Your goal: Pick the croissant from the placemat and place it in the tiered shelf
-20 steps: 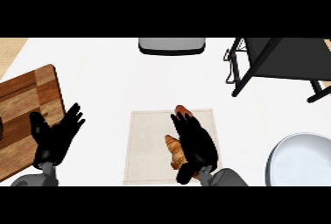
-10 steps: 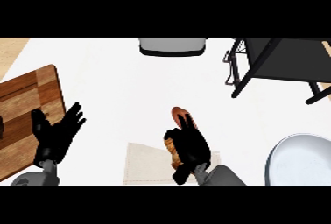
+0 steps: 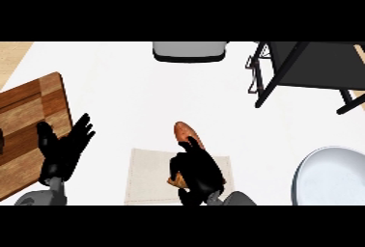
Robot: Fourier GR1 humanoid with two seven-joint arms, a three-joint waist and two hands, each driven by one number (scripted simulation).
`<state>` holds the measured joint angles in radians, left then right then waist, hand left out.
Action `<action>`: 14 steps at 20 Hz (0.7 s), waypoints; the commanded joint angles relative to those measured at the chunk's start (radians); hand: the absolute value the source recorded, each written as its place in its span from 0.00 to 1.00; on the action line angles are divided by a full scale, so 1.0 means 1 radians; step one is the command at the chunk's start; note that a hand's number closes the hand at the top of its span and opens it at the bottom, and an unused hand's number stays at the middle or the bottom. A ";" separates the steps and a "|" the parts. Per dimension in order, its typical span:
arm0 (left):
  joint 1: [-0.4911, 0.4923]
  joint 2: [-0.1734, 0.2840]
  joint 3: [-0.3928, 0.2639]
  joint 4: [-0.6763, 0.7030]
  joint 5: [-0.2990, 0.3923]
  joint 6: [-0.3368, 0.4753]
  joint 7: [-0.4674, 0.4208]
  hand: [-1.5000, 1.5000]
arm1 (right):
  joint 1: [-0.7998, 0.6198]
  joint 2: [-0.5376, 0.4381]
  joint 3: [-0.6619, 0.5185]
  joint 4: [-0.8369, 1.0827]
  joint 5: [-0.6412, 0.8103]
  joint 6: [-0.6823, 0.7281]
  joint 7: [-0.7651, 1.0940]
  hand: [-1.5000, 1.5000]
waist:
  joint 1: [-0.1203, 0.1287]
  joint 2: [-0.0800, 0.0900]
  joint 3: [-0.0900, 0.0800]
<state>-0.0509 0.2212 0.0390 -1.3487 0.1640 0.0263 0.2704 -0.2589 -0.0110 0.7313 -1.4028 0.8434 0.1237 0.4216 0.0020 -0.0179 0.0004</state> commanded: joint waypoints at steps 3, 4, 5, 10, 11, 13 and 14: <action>0.047 -0.065 -0.037 -0.074 -0.034 0.064 0.044 0.50 | 0.073 -0.098 -0.087 -0.228 -0.035 0.073 0.015 1.00 | -0.007 0.014 0.000; 0.009 -0.023 0.005 0.030 -0.010 0.005 -0.004 0.50 | 0.088 -0.128 -0.149 -0.179 -0.064 0.042 -0.015 1.00 | -0.014 0.017 -0.001; 0.027 -0.018 0.004 0.002 -0.008 0.007 0.005 0.50 | 0.087 -0.204 -0.237 -0.222 -0.111 0.055 -0.045 1.00 | -0.020 0.016 0.000; 0.058 -0.001 0.012 -0.026 0.013 -0.028 0.017 0.50 | 0.039 -0.222 -0.457 -0.324 -0.215 0.065 0.018 1.00 | -0.012 0.015 -0.001; 0.005 -0.041 -0.012 0.014 -0.026 0.024 0.019 0.50 | 0.043 -0.253 -0.458 -0.421 -0.221 0.109 0.042 1.00 | -0.024 0.015 -0.001; 0.013 -0.026 -0.004 -0.010 -0.014 0.012 0.038 0.50 | 0.082 -0.247 -0.474 -0.575 -0.228 0.106 0.109 1.00 | -0.032 0.011 -0.001; 0.036 0.033 0.047 -0.010 0.020 -0.042 0.010 0.50 | 0.048 -0.259 -0.505 -0.565 -0.214 0.094 0.095 1.00 | -0.016 0.013 -0.001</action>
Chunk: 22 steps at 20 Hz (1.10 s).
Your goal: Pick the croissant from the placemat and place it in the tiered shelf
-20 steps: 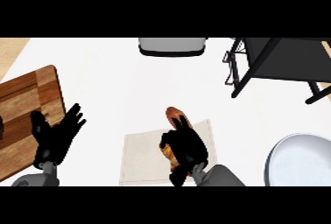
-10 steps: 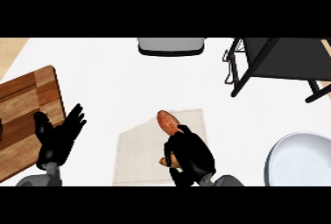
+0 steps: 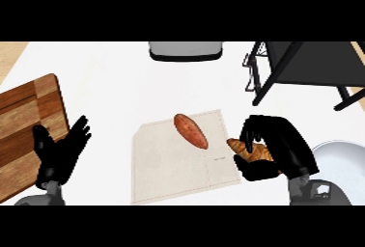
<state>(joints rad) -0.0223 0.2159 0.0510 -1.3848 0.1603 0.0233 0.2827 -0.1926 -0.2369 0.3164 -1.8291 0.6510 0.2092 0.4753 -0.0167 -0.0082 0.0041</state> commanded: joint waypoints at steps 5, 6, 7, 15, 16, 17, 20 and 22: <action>0.007 0.000 0.005 -0.031 0.013 -0.004 0.044 0.50 | -0.118 -0.064 -0.248 -0.342 -0.066 0.090 0.247 1.00 | 0.006 0.002 -0.005; 0.015 -0.003 -0.004 0.006 -0.004 -0.011 0.013 0.50 | -0.190 -0.062 -0.261 -0.383 -0.097 0.154 0.342 1.00 | 0.007 0.002 -0.006; -0.004 -0.005 0.008 0.011 0.003 -0.002 0.024 0.50 | -0.201 -0.063 -0.276 -0.438 -0.122 0.182 0.397 1.00 | 0.004 0.002 -0.006; 0.007 -0.013 0.006 -0.006 -0.005 -0.008 0.027 0.50 | -0.514 -0.258 -0.616 -0.257 -0.388 0.331 0.504 1.00 | 0.015 0.005 -0.005; -0.042 0.005 0.031 0.055 0.009 -0.032 0.017 0.50 | -0.546 -0.257 -0.601 -0.262 -0.397 0.328 0.549 1.00 | 0.012 0.006 -0.005; -0.039 -0.028 0.008 0.079 -0.029 0.001 -0.029 0.50 | -0.601 -0.292 -0.628 -0.145 -0.377 0.303 0.505 1.00 | 0.017 0.008 -0.006; -0.015 -0.041 -0.021 -0.007 -0.036 0.014 0.034 0.50 | -0.653 -0.331 -0.632 -0.022 -0.356 0.272 0.464 1.00 | 0.027 0.008 -0.005; 0.017 -0.034 -0.020 -0.003 -0.035 -0.006 0.018 0.50 | -0.727 -0.368 -0.646 0.041 -0.368 0.270 0.451 1.00 | 0.028 0.008 -0.005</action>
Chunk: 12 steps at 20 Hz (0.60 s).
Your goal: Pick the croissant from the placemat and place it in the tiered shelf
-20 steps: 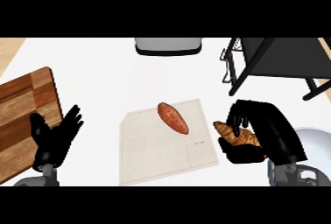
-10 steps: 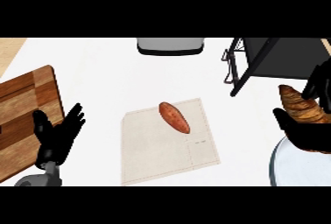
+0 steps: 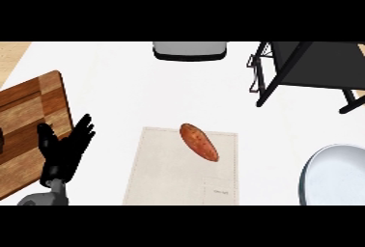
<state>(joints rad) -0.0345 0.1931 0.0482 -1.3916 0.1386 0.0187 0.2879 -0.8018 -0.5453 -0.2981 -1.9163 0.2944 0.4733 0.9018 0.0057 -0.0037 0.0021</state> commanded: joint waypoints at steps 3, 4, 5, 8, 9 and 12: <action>-0.009 -0.031 -0.015 0.061 -0.029 0.009 -0.035 0.50 | -0.201 -0.132 -0.054 0.317 0.007 0.013 -0.063 1.00 | 0.007 0.007 -0.003; -0.051 0.034 0.049 0.095 0.026 -0.051 -0.011 0.50 | -0.184 -0.105 -0.027 0.302 0.033 -0.022 -0.071 1.00 | 0.003 0.006 -0.003; 0.009 -0.017 -0.008 -0.008 -0.008 0.003 0.031 0.50 | -0.159 -0.142 -0.043 0.370 0.052 -0.013 -0.156 1.00 | 0.009 0.006 -0.002; -0.020 -0.009 0.008 0.035 -0.008 -0.009 0.007 0.50 | -0.198 -0.180 -0.053 0.502 0.048 -0.017 -0.271 1.00 | 0.007 0.007 -0.002; -0.019 -0.032 -0.022 -0.002 -0.026 0.016 0.041 0.50 | -0.270 -0.170 -0.008 0.555 0.060 -0.013 -0.230 1.00 | 0.013 0.007 -0.003; -0.026 -0.011 0.008 0.041 -0.010 -0.014 0.004 0.50 | -0.213 -0.191 -0.008 0.662 0.086 -0.024 -0.400 1.00 | 0.011 0.009 -0.002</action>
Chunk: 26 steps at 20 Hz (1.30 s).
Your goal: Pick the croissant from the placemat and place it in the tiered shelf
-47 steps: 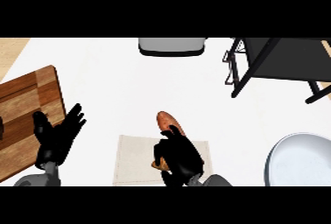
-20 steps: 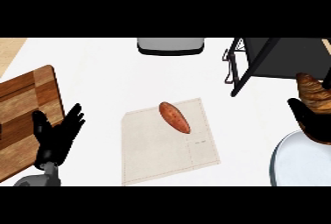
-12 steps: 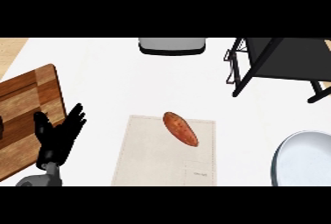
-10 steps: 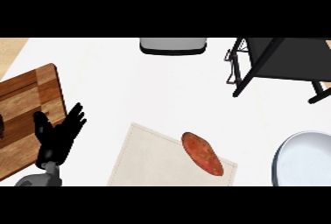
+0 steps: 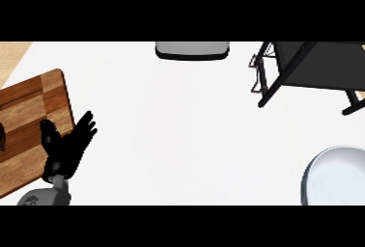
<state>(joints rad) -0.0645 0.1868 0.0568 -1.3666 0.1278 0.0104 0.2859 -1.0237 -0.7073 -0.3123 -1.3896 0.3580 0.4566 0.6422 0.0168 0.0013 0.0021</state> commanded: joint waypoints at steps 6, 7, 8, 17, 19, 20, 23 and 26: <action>0.052 0.013 0.008 -0.049 0.025 -0.044 0.011 0.50 | -0.061 -0.070 0.052 0.376 0.107 -0.054 -0.324 1.00 | 0.016 0.008 -0.002; -0.015 0.007 0.012 -0.011 -0.001 0.000 0.047 0.50 | -0.081 -0.027 0.099 0.364 0.140 -0.081 -0.289 1.00 | 0.005 0.005 -0.002; 0.039 -0.015 -0.010 -0.013 -0.004 -0.016 0.012 0.50 | -0.069 -0.024 0.104 0.384 0.157 -0.105 -0.318 1.00 | 0.006 0.005 -0.002; 0.034 -0.016 -0.008 -0.022 -0.011 -0.022 0.013 0.50 | -0.156 -0.041 0.097 0.697 0.241 -0.239 -0.529 1.00 | 0.014 0.008 -0.002; 0.036 -0.032 -0.018 -0.016 -0.029 -0.002 0.015 0.50 | -0.157 0.010 0.110 0.677 0.253 -0.289 -0.520 1.00 | 0.006 0.005 -0.002; 0.023 0.017 0.025 -0.026 0.009 -0.040 0.045 0.50 | -0.138 0.005 0.112 0.682 0.258 -0.298 -0.553 1.00 | 0.004 0.004 -0.002; 0.004 -0.032 0.011 0.042 -0.019 -0.007 -0.013 0.50 | -0.204 0.012 0.109 0.741 0.258 -0.284 -0.568 1.00 | 0.003 0.005 -0.003; -0.037 -0.011 0.026 0.037 -0.001 -0.025 0.021 0.50 | -0.268 0.001 0.099 0.849 0.271 -0.293 -0.615 1.00 | 0.011 0.009 -0.002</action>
<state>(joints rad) -0.0687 0.1809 0.0741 -1.3775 0.1227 -0.0088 0.3118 -1.2369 -0.7145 -0.2136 -0.6242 0.6115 0.1839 0.0696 0.0264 0.0062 0.0023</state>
